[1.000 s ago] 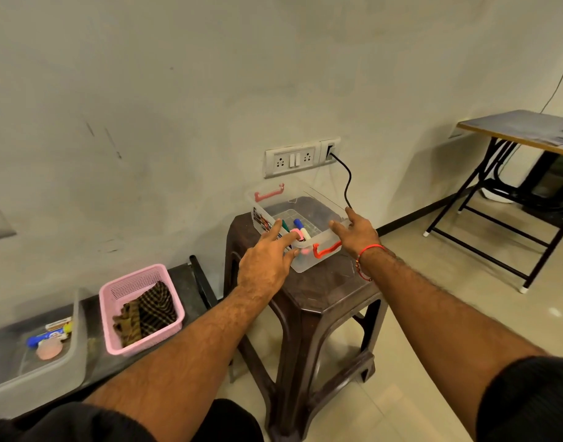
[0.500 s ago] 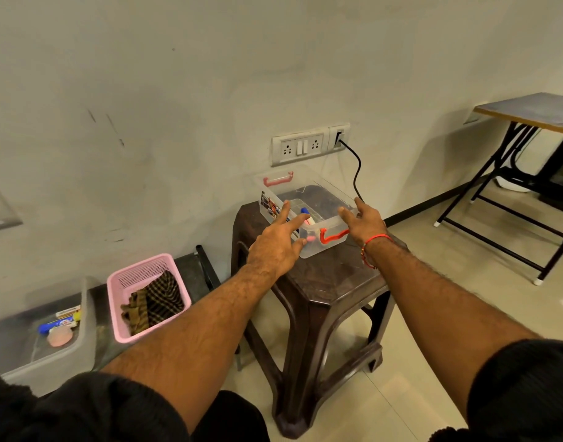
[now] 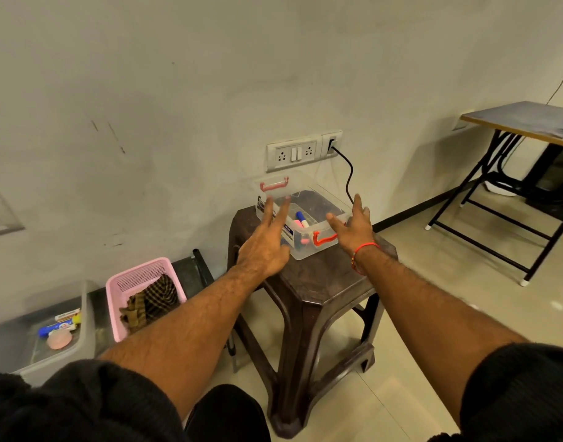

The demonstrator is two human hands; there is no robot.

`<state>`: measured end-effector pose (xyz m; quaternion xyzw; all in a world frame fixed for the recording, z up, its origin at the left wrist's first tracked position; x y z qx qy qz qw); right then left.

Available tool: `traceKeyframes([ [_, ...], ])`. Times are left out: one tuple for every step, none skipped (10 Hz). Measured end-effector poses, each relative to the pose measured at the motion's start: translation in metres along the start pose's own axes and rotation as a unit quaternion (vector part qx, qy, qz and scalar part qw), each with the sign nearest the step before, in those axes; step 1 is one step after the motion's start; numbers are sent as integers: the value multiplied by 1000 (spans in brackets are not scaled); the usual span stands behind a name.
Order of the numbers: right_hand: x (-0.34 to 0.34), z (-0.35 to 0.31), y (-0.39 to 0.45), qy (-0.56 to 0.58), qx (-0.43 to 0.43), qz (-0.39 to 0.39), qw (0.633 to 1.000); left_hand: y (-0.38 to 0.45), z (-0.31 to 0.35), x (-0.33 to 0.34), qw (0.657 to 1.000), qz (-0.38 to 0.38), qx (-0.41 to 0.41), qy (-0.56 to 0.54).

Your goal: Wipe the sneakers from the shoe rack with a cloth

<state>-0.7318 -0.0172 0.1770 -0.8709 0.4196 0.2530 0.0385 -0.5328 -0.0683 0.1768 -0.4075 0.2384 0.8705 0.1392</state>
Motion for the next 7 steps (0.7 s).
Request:
traceKeyframes([
  [-12,-9,-14,-38,-34,21,998,-8,-6,-14,999,28,-33,-25],
  [-23,-29,-42,-77,-90,16,993,-33,-8,-33,998,26,-56,-1],
  [-25,-48,-63,-116,-132,1,984,-51,-4,-52,999,19,-33,34],
  [-19,-84,-103,-190,-206,-43,959,-84,-7,-84,995,9,-2,103],
  [-13,-109,-127,-230,-262,-61,935,-104,-12,-108,990,12,-9,138],
  [-4,-148,-166,-242,-329,-87,909,-135,-20,-145,986,14,-33,165],
  [2,-170,-186,-232,-355,-109,899,-145,-21,-169,983,25,-22,181],
])
Point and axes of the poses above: each hand's wrist, its own y-axis towards the middle knuckle, its own x-axis out of the palm, z = x × y, the point moved 9 cm from there along y, towards the middle knuckle, and after that the axes turned 10 degrees about z, right-handed, at the moved point
